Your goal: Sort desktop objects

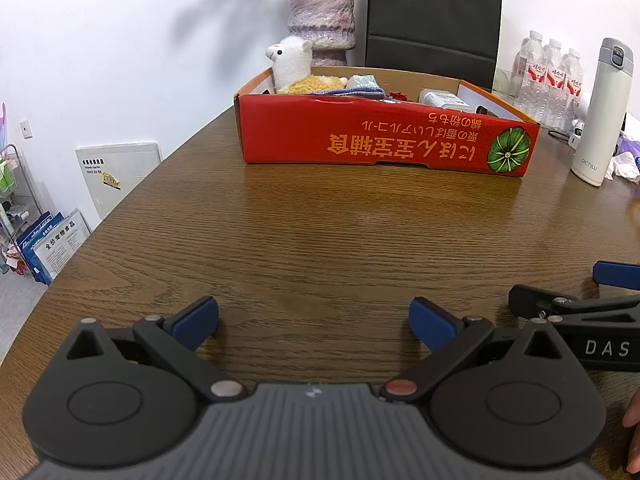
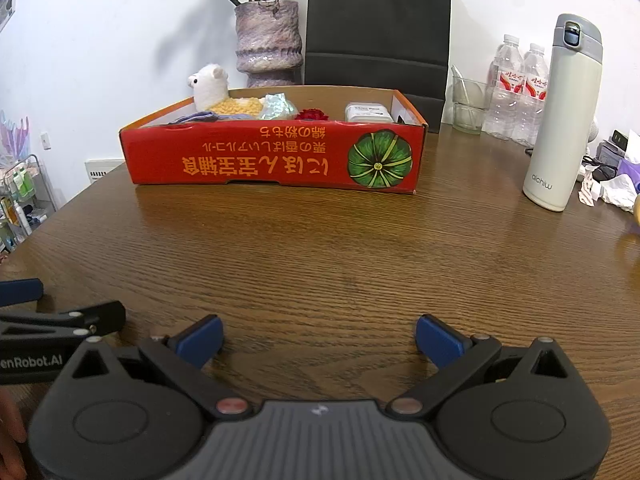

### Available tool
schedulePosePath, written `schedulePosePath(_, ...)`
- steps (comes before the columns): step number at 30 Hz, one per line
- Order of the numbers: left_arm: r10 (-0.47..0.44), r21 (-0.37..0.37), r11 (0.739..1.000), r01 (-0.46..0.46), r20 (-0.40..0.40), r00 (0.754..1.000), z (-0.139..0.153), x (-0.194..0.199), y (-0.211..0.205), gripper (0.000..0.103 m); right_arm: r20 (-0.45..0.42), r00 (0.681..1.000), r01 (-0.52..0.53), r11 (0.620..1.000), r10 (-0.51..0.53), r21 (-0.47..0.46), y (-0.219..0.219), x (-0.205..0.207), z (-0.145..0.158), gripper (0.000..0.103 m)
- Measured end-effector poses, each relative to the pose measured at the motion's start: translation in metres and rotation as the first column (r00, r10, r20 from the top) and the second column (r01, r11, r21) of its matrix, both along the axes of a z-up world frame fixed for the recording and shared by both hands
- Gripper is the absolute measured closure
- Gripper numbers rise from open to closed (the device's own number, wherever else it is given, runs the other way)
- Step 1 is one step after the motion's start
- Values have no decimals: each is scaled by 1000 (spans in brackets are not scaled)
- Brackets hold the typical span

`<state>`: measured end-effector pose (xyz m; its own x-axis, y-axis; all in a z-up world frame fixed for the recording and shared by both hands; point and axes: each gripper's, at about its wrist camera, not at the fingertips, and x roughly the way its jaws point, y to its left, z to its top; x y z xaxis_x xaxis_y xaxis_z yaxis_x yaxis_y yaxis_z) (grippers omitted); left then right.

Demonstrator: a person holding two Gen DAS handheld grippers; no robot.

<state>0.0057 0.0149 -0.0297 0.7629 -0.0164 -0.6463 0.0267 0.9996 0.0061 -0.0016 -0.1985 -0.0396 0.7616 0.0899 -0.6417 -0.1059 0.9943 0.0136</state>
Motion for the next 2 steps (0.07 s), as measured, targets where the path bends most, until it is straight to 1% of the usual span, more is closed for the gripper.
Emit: schedulePosePath(2, 0, 0, 1000, 0, 0, 1000, 0, 0, 0, 0, 0, 1000, 0, 1000, 0, 0, 0, 0, 0, 0)
